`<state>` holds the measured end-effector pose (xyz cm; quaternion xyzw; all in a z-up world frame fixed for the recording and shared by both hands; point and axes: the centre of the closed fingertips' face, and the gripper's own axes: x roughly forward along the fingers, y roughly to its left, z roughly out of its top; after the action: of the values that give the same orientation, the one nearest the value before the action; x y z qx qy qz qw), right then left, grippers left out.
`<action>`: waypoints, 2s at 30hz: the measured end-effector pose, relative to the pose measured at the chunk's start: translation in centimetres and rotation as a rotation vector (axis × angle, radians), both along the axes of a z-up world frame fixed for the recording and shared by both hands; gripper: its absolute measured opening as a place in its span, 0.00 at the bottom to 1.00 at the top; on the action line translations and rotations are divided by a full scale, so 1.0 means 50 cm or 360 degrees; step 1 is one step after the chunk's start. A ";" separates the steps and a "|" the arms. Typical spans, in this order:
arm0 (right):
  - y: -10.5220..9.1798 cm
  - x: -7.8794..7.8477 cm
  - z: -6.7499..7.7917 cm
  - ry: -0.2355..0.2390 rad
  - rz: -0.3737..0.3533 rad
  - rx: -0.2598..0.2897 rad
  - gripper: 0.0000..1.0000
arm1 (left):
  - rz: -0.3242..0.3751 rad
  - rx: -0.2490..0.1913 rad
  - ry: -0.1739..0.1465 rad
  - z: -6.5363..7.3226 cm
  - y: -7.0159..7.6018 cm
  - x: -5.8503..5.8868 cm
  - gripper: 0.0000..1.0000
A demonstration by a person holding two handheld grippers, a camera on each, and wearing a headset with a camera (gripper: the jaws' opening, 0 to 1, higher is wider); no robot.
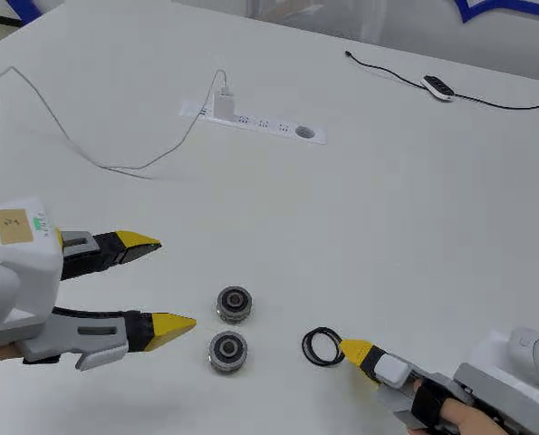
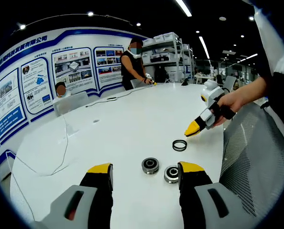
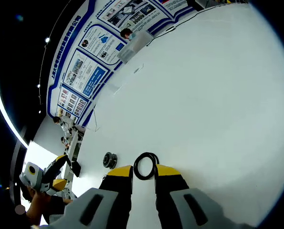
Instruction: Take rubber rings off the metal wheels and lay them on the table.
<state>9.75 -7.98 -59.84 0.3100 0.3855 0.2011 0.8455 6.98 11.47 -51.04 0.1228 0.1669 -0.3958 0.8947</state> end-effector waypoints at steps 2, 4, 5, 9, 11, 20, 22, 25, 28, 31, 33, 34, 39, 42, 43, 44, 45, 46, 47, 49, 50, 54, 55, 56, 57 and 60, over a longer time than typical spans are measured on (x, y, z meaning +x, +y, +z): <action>-0.002 0.001 0.008 -0.0054 0.0038 -0.0037 0.20 | 0.0046 -0.0022 0.0002 0.007 0.014 -0.001 0.56; -0.003 0.002 0.021 -0.0125 0.0062 -0.0063 0.21 | 0.0085 -0.0050 0.0009 0.014 0.026 -0.003 0.57; -0.003 0.002 0.026 -0.0151 0.0077 -0.0075 0.21 | 0.0100 -0.0059 0.0012 0.016 0.030 -0.004 0.57; -0.006 0.003 0.046 -0.0278 0.0154 -0.0126 0.22 | 0.0173 -0.0104 -0.0001 0.036 0.048 -0.008 0.59; -0.007 0.001 0.062 -0.0363 0.0197 -0.0165 0.23 | 0.0214 -0.0125 -0.0007 0.043 0.058 -0.011 0.60; -0.007 -0.007 0.113 -0.0649 0.0365 -0.0265 0.30 | 0.0381 -0.0232 -0.0010 0.046 0.086 -0.035 0.67; -0.004 -0.011 0.124 -0.0702 0.0400 -0.0279 0.31 | 0.0418 -0.0278 -0.0013 0.047 0.088 -0.041 0.70; -0.001 -0.016 0.136 -0.0738 0.0418 -0.0245 0.35 | 0.0457 -0.0299 0.0002 0.037 0.092 -0.051 0.74; -0.005 -0.026 0.137 -0.0771 0.0483 -0.0306 0.40 | 0.0507 -0.0323 0.0037 0.020 0.097 -0.063 0.77; -0.010 -0.036 0.137 -0.0812 0.0528 -0.0356 0.44 | 0.0516 -0.0337 0.0049 0.012 0.096 -0.073 0.82; -0.013 -0.043 0.134 -0.0819 0.0562 -0.0376 0.48 | 0.0514 -0.0339 0.0059 0.006 0.095 -0.076 0.84; -0.014 -0.045 0.132 -0.0815 0.0573 -0.0385 0.49 | 0.0513 -0.0342 0.0067 0.004 0.094 -0.077 0.85; -0.012 -0.062 0.127 -0.0883 0.0703 -0.0500 0.57 | 0.0509 -0.0334 0.0099 -0.009 0.088 -0.078 0.95; 0.004 -0.078 0.127 -0.0918 0.0810 -0.0535 0.63 | 0.0469 -0.0300 0.0104 -0.019 0.090 -0.079 0.96; 0.010 -0.083 0.126 -0.0936 0.0847 -0.0549 0.64 | 0.0449 -0.0287 0.0107 -0.023 0.090 -0.080 0.98; 0.013 -0.085 0.125 -0.0947 0.0869 -0.0562 0.67 | 0.0434 -0.0277 0.0110 -0.025 0.088 -0.081 0.99; 0.016 -0.086 0.124 -0.0953 0.0878 -0.0575 0.68 | 0.0417 -0.0261 0.0118 -0.030 0.087 -0.081 1.00; 0.017 -0.089 0.120 -0.0953 0.0895 -0.0600 0.70 | 0.0397 -0.0238 0.0133 -0.036 0.087 -0.082 1.00; 0.016 -0.087 0.116 -0.0939 0.0882 -0.0609 0.73 | 0.0385 -0.0228 0.0138 -0.039 0.088 -0.080 1.00; 0.011 -0.083 0.112 -0.0917 0.0838 -0.0613 0.80 | 0.0347 -0.0200 0.0140 -0.041 0.085 -0.077 1.00; 0.009 -0.083 0.111 -0.0917 0.0833 -0.0610 0.83 | 0.0337 -0.0194 0.0137 -0.041 0.084 -0.076 1.00; -0.002 -0.091 0.100 -0.0910 0.0889 -0.0696 0.86 | 0.0297 -0.0142 0.0129 -0.048 0.077 -0.069 1.00; -0.001 -0.094 0.098 -0.0914 0.0918 -0.0708 0.86 | 0.0298 -0.0143 0.0132 -0.051 0.077 -0.066 1.00; -0.001 -0.098 0.095 -0.0912 0.0949 -0.0721 0.87 | 0.0299 -0.0161 0.0137 -0.051 0.076 -0.064 1.00; -0.003 -0.098 0.093 -0.0906 0.0954 -0.0732 0.87 | 0.0306 -0.0189 0.0136 -0.047 0.072 -0.062 1.00; -0.004 -0.099 0.089 -0.0897 0.0962 -0.0736 0.87 | 0.0309 -0.0191 0.0122 -0.045 0.069 -0.060 1.00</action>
<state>4.79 -8.19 -55.37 -0.0791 0.2487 0.4232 0.8676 3.98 14.91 -53.28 0.0369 0.1881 -0.3210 0.9275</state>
